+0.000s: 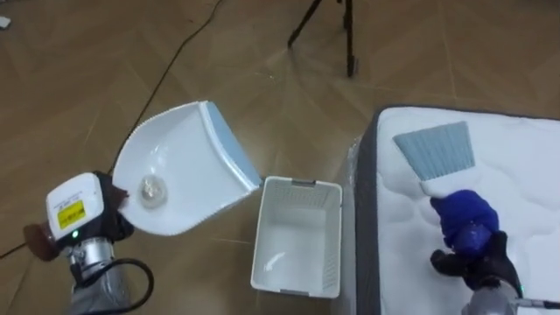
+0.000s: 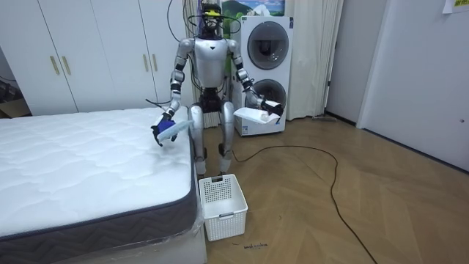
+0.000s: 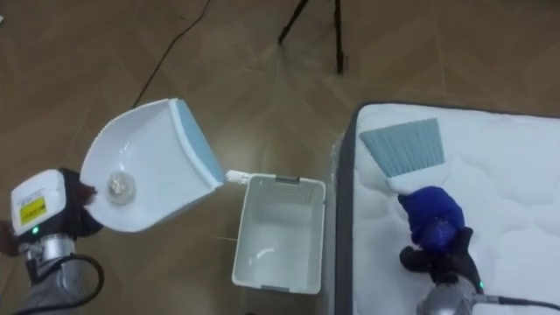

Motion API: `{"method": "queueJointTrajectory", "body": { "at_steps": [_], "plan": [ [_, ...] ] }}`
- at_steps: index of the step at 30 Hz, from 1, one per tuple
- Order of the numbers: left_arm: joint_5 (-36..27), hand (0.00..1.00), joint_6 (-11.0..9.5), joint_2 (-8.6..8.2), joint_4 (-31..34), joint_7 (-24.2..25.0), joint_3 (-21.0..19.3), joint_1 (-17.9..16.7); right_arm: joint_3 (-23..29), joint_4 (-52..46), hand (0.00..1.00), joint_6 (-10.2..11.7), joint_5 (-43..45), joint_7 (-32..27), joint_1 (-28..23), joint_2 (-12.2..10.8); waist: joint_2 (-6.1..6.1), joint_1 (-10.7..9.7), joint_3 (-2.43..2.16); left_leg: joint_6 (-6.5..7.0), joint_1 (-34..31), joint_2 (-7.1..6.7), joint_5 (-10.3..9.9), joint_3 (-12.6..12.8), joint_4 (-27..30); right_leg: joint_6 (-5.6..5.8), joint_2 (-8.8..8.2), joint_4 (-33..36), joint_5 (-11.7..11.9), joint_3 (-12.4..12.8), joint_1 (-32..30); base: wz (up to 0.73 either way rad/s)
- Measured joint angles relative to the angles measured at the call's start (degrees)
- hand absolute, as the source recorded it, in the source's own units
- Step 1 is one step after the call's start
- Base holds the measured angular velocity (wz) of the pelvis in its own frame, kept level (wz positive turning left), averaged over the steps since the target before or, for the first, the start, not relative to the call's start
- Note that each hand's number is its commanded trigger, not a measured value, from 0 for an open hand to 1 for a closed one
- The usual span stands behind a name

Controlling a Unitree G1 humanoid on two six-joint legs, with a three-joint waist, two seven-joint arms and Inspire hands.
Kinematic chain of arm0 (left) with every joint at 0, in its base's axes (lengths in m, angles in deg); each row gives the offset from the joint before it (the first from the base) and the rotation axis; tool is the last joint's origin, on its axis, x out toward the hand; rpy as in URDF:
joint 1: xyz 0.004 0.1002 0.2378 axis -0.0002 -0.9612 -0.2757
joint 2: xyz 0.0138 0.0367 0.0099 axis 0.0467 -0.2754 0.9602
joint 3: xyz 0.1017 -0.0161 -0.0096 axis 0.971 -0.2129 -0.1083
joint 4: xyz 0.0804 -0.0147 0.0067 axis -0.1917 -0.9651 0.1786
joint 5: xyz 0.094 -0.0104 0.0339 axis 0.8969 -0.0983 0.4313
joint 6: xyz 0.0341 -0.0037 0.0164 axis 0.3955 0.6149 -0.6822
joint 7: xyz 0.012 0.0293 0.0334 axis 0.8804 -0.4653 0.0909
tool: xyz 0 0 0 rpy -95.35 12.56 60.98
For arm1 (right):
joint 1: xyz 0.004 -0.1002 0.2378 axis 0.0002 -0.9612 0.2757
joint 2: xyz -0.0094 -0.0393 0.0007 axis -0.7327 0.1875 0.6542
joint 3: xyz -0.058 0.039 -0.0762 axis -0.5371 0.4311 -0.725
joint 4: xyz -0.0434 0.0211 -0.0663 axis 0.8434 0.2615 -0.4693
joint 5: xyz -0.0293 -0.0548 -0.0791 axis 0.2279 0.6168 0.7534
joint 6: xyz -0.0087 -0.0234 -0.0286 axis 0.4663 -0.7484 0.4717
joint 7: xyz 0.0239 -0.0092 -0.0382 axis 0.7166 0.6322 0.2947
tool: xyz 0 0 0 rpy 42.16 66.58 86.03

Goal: Clean bed

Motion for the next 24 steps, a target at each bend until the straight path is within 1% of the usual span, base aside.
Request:
{"method": "queueJointTrajectory", "body": {
  "at_steps": [1,2,3,4,5,6,7,8,9,10,11,12,14,15,16,17,18,19,20,22,23,24],
  "plan": [
    [0.38,1.00,-0.14,1.30,-0.13,0.05,1.37,1.08,0.00,0.13,0.00,0.04,0.00,0.00,0.17,0.25,0.53,-0.01,0.33,0.15,-0.98,-0.10,-0.29,0.02,0.91,0.10,0.02,1.09,-0.22,0.43,-1.09,-0.03],
    [0.40,1.00,-0.28,1.98,-0.13,0.06,2.13,1.54,-0.03,0.17,0.00,0.06,0.00,0.00,0.13,0.48,0.73,-0.03,0.44,0.18,-1.41,-0.23,-0.44,0.02,1.33,0.19,0.02,1.81,-0.37,0.74,-1.75,0.00],
    [0.72,1.00,-0.42,2.95,-0.12,0.09,2.86,2.22,-0.04,0.57,0.00,0.10,0.08,0.00,0.03,1.02,1.18,-0.26,0.65,0.25,-2.11,-0.71,-0.52,0.01,1.84,0.33,-0.21,3.32,-0.76,1.19,-3.02,0.06],
    [1.72,1.00,-0.42,3.48,-0.16,0.10,2.93,2.97,-0.03,1.56,0.00,0.43,0.33,-0.04,0.00,1.65,1.92,-0.70,0.97,0.36,-2.83,-1.16,-0.59,-0.03,2.44,0.47,-0.82,4.96,-1.16,1.36,-4.58,0.06],
    [2.15,1.00,-0.17,4.25,-0.45,0.10,3.78,4.10,-0.05,3.52,0.00,0.69,0.79,-0.04,0.27,2.14,2.47,-0.71,1.16,0.58,-3.59,-1.42,-0.78,0.22,3.16,0.74,-0.96,6.60,-1.51,2.53,-6.11,0.05],
    [2.27,1.00,-0.15,4.74,-0.84,0.10,4.34,4.73,-0.04,4.85,0.00,0.79,1.25,-0.04,0.57,2.20,2.66,-0.74,1.12,0.60,-3.95,-1.68,-0.78,0.29,3.35,0.77,-1.17,7.42,-1.75,2.63,-6.74,0.00],
    [2.72,1.00,0.00,5.65,-1.90,0.10,5.28,5.99,0.09,6.61,0.00,1.01,1.81,-0.04,1.10,2.24,3.36,-1.17,1.11,0.64,-4.63,-2.05,-0.76,0.41,3.67,0.71,-1.77,8.50,-2.12,2.65,-7.52,0.00],
    [3.08,1.00,0.12,6.95,-2.70,0.20,6.91,6.80,0.17,6.57,0.00,1.84,2.25,-0.21,1.36,2.41,4.32,-1.90,1.11,0.65,-5.24,-2.04,-0.76,0.64,4.05,0.68,-2.03,9.10,-2.16,2.54,-7.83,0.00],
    [3.29,1.00,0.16,7.79,-2.81,0.25,7.60,6.95,0.14,6.57,0.00,2.28,2.36,-0.28,1.60,2.42,4.61,-2.54,1.21,0.69,-5.36,-2.08,-0.73,0.94,4.07,0.69,-2.48,9.65,-2.32,2.34,-8.13,0.00],
    [4.06,1.00,0.36,9.25,-2.83,0.77,9.05,7.29,0.16,6.41,0.00,2.49,2.52,-0.31,1.95,2.48,4.88,-3.71,1.11,0.72,-5.62,-2.47,-0.73,1.26,4.23,0.86,-3.12,10.66,-2.94,2.43,-8.76,0.09],
    [5.76,1.00,0.56,10.15,-2.83,1.11,9.93,8.08,0.21,6.26,0.00,2.72,3.11,-0.28,2.25,2.74,5.11,-4.72,1.12,0.73,-5.81,-3.08,-0.73,1.31,4.37,0.79,-3.74,11.70,-3.68,2.49,-9.24,0.11],
    [6.76,1.00,0.65,10.41,-2.83,1.23,10.49,8.63,0.21,6.22,0.00,3.03,3.56,-0.20,2.31,3.03,5.45,-5.04,1.12,0.74,-5.97,-3.18,-0.74,1.35,4.48,0.80,-3.86,11.96,-3.84,2.51,-9.44,0.08],
    [10.11,1.00,1.31,10.55,-3.33,2.33,12.93,11.00,0.18,5.89,0.00,3.74,4.98,-0.04,2.33,4.04,7.20,-5.71,1.16,0.75,-6.05,-3.18,-0.75,1.80,4.45,0.81,-4.08,12.51,-3.84,2.60,-9.85,-0.04],
    [10.54,1.00,1.44,10.56,-3.52,2.65,13.62,11.45,0.18,5.77,0.00,3.76,5.17,-0.06,2.46,4.11,7.65,-5.77,1.12,0.75,-6.04,-3.06,-0.75,2.08,4.42,0.81,-4.07,12.50,-3.85,2.63,-9.90,-0.18],
    [10.67,1.00,1.80,10.62,-3.53,3.26,14.89,12.21,0.18,5.04,0.00,3.87,5.48,-0.12,2.60,4.37,8.45,-6.14,1.14,0.74,-6.02,-3.04,-0.75,2.42,4.36,0.78,-4.17,12.62,-3.89,2.59,-10.14,-0.18],
    [10.69,1.00,1.90,10.70,-3.52,3.55,15.50,12.57,0.18,4.74,0.00,4.13,5.73,-0.12,2.65,4.52,8.78,-6.42,1.14,0.71,-6.02,-3.05,-0.77,2.66,4.28,0.75,-4.27,12.73,-3.95,2.67,-10.27,-0.21],
    [10.70,1.00,2.34,10.91,-3.49,3.81,16.43,12.92,0.00,4.13,0.00,4.48,6.34,-0.08,2.83,4.64,9.22,-7.10,1.12,0.64,-6.02,-3.07,-0.80,3.26,4.12,0.72,-4.36,13.25,-4.08,3.29,-10.79,-0.21],
    [10.72,1.00,2.72,11.18,-3.45,4.38,17.34,13.31,-0.32,3.45,0.00,4.81,6.75,-0.06,2.87,4.64,9.34,-7.37,1.09,0.56,-6.01,-3.04,-0.85,4.14,4.10,0.58,-4.47,14.10,-4.38,4.09,-11.39,-0.26],
    [11.21,1.00,2.73,11.47,-3.38,5.13,17.59,13.69,-0.79,2.27,0.00,4.86,6.87,-0.06,2.87,4.78,9.53,-7.78,1.11,0.45,-6.29,-3.05,-0.93,4.89,4.27,0.37,-4.68,14.74,-4.78,4.42,-11.98,-0.20],
    [11.27,1.00,2.77,11.64,-3.38,6.06,17.60,14.02,-1.25,0.87,0.00,5.01,6.93,-0.05,2.96,4.94,10.12,-8.69,1.06,0.45,-6.77,-3.04,-0.96,5.50,4.42,0.10,-4.72,15.18,-5.20,4.77,-12.64,-0.11],
    [12.01,1.00,2.84,11.75,-3.34,6.64,17.63,14.14,-1.35,0.07,0.00,5.01,7.01,0.02,2.96,4.94,10.20,-8.84,1.04,0.41,-6.77,-3.03,-1.04,6.20,4.55,0.05,-4.65,15.67,-5.52,5.60,-13.10,-0.12],
    [12.73,1.00,2.85,11.77,-3.33,7.05,17.63,14.24,-1.34,-0.05,0.00,5.02,7.27,0.02,3.08,4.98,10.52,-8.99,1.05,0.40,-6.83,-3.02,-1.14,6.33,4.73,0.02,-4.48,15.71,-5.71,5.74,-13.18,-0.10]
  ]
}}
